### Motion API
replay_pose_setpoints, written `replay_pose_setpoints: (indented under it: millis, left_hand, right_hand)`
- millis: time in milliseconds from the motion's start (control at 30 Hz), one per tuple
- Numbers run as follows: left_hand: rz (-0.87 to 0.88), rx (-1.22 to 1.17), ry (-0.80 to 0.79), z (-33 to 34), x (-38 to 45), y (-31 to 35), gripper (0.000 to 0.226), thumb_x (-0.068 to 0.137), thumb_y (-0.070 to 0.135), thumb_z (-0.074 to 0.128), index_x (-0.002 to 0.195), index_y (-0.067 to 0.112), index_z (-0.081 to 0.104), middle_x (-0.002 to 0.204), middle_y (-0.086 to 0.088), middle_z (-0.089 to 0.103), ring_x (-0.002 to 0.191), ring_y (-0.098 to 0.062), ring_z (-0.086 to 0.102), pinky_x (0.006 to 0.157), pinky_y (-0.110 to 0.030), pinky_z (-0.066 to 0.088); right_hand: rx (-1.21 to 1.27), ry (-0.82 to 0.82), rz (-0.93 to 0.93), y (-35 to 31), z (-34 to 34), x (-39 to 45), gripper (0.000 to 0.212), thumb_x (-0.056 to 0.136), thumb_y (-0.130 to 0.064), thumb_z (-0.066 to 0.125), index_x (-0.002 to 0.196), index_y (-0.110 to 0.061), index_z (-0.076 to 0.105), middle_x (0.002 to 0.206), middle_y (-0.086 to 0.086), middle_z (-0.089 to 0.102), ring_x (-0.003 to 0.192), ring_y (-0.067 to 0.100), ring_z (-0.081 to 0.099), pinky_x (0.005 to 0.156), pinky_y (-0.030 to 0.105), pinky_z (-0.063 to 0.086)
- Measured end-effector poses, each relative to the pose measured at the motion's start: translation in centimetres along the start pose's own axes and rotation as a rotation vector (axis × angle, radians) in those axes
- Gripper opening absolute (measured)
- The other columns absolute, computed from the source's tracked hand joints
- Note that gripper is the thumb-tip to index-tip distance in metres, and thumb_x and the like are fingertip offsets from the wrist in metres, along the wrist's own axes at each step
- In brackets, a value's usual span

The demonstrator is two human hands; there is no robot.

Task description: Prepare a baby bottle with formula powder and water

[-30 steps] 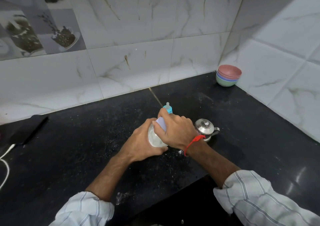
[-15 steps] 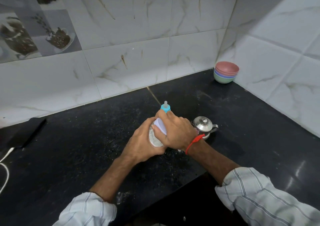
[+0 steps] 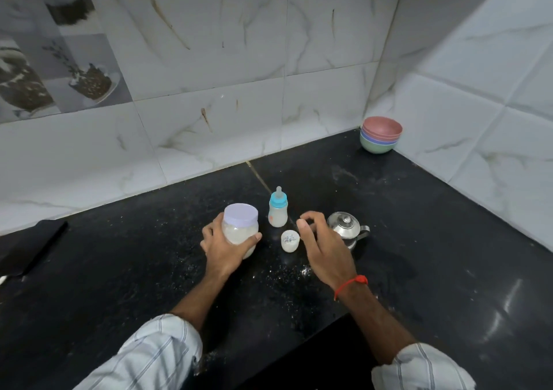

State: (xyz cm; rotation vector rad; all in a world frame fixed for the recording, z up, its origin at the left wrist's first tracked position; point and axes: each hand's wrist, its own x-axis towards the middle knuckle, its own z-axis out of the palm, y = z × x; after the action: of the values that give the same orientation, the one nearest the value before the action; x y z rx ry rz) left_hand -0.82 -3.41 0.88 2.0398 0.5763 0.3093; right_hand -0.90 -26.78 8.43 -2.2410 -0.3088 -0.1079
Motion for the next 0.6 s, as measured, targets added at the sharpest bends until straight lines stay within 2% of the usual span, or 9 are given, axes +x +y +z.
replay_pose_setpoints:
  millis: [67, 167, 300, 367, 400, 467, 533, 600]
  left_hand:
    - [0.009, -0.019, -0.011, 1.1, 0.8, -0.3, 0.111, 0.064, 0.044, 0.099, 0.155, 0.026, 0.038, 0.154, -0.005, 0.040, 0.143, -0.030, 0.038, 0.119, -0.051, 0.036]
    - [0.049, -0.102, -0.061, 2.6, 1.0, -1.0, 0.104, 0.063, 0.023, 0.100, 0.151, 0.017, 0.046, 0.150, -0.007, 0.052, 0.141, -0.028, 0.048, 0.118, -0.054, 0.041]
    - [0.087, -0.045, -0.140, 3.0, 1.8, -1.2, 0.106, 0.063, 0.021, 0.100, 0.152, 0.016, 0.043, 0.152, -0.006, 0.052, 0.143, -0.028, 0.048, 0.119, -0.050, 0.039]
    - [0.073, -0.018, -0.206, 2.7, 2.3, -1.1, 0.120, 0.061, 0.029, 0.102, 0.158, 0.017, 0.032, 0.157, -0.006, 0.048, 0.147, -0.030, 0.044, 0.122, -0.052, 0.035]
    - [0.035, 0.016, -0.235, 2.4, 2.2, -1.0, 0.135, 0.059, 0.036, 0.103, 0.163, 0.017, 0.020, 0.163, -0.006, 0.041, 0.151, -0.031, 0.038, 0.124, -0.054, 0.031]
    - [-0.019, 0.126, -0.213, 2.1, 1.5, -1.1, 0.161, 0.052, 0.059, 0.099, 0.166, 0.019, -0.007, 0.174, -0.004, 0.017, 0.160, -0.030, 0.020, 0.126, -0.060, 0.019]
    - [0.074, 0.211, -0.106, 1.5, 0.4, -1.3, 0.160, 0.051, 0.084, 0.083, 0.163, 0.029, -0.017, 0.176, 0.000, -0.003, 0.162, -0.025, 0.005, 0.124, -0.063, 0.012]
    - [0.272, 0.285, -0.019, 0.6, -0.2, -0.3, 0.144, 0.059, 0.096, 0.063, 0.163, 0.032, -0.013, 0.175, 0.004, -0.009, 0.162, -0.024, -0.002, 0.123, -0.063, 0.010]
  right_hand:
    - [-0.042, 0.034, 0.012, 0.6, -0.2, -0.4, 0.025, 0.108, -0.055, 0.038, 0.108, -0.037, 0.055, 0.085, -0.014, 0.069, 0.087, 0.002, 0.068, 0.073, 0.034, 0.053]
    - [-0.071, 0.091, 0.016, 1.2, -0.3, -0.6, 0.026, 0.107, -0.056, 0.042, 0.106, -0.035, 0.058, 0.081, -0.016, 0.068, 0.083, 0.001, 0.067, 0.067, 0.031, 0.051]
    - [-0.080, 0.091, 0.009, 1.5, -0.1, -0.8, 0.024, 0.106, -0.054, 0.046, 0.105, -0.034, 0.060, 0.080, -0.018, 0.068, 0.079, 0.000, 0.066, 0.063, 0.027, 0.047]
    - [-0.082, 0.079, -0.009, 1.5, 0.0, -0.6, 0.022, 0.106, -0.052, 0.048, 0.105, -0.033, 0.060, 0.080, -0.017, 0.069, 0.077, 0.000, 0.065, 0.061, 0.026, 0.045]
    - [-0.086, 0.079, -0.019, 1.4, 0.0, -0.4, 0.021, 0.106, -0.050, 0.050, 0.105, -0.033, 0.061, 0.080, -0.017, 0.068, 0.074, -0.001, 0.064, 0.060, 0.024, 0.042]
    - [-0.088, 0.093, -0.046, 1.4, 0.0, 0.2, 0.018, 0.106, -0.047, 0.052, 0.106, -0.032, 0.061, 0.080, -0.016, 0.066, 0.070, -0.002, 0.060, 0.058, 0.018, 0.037]
    - [-0.104, 0.128, -0.092, 1.4, -0.2, 0.8, 0.017, 0.104, -0.043, 0.058, 0.113, -0.030, 0.063, 0.090, -0.015, 0.065, 0.070, -0.003, 0.055, 0.061, 0.015, 0.037]
    - [-0.173, 0.202, -0.186, 1.3, -0.8, 1.5, 0.025, 0.101, -0.035, 0.066, 0.122, -0.022, 0.065, 0.108, -0.009, 0.065, 0.084, 0.000, 0.057, 0.073, 0.023, 0.048]
